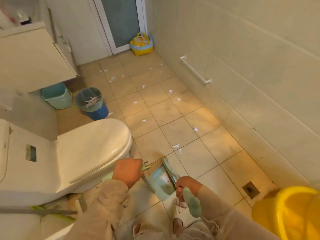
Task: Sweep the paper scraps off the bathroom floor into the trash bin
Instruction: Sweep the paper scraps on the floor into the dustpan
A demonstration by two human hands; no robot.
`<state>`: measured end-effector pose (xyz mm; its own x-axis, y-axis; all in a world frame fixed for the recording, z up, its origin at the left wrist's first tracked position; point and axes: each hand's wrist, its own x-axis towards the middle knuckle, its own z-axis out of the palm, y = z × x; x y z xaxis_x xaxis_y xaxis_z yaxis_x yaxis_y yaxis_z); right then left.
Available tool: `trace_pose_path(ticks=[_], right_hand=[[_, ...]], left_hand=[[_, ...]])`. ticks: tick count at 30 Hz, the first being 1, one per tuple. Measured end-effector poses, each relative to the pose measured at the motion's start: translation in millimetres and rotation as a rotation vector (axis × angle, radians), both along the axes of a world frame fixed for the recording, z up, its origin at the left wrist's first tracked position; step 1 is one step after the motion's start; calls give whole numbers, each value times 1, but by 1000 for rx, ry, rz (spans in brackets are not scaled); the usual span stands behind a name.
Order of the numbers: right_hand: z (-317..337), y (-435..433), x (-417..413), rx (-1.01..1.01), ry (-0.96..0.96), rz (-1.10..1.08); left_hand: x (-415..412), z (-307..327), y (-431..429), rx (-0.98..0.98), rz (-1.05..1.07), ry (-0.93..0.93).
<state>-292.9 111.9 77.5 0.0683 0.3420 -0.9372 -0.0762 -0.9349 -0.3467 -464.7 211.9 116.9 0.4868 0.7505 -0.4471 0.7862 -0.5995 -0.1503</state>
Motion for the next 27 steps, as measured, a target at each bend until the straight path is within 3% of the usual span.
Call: trace_pose_path(ticks=[14, 19, 27], right_hand=[[-10, 35, 89, 10, -337, 2], [-19, 52, 101, -9, -356, 117], [-34, 26, 87, -237, -243, 193]], left_hand=[[89, 0, 40, 6, 87, -71], [97, -3, 55, -7, 93, -49], [89, -9, 70, -14, 144, -25]])
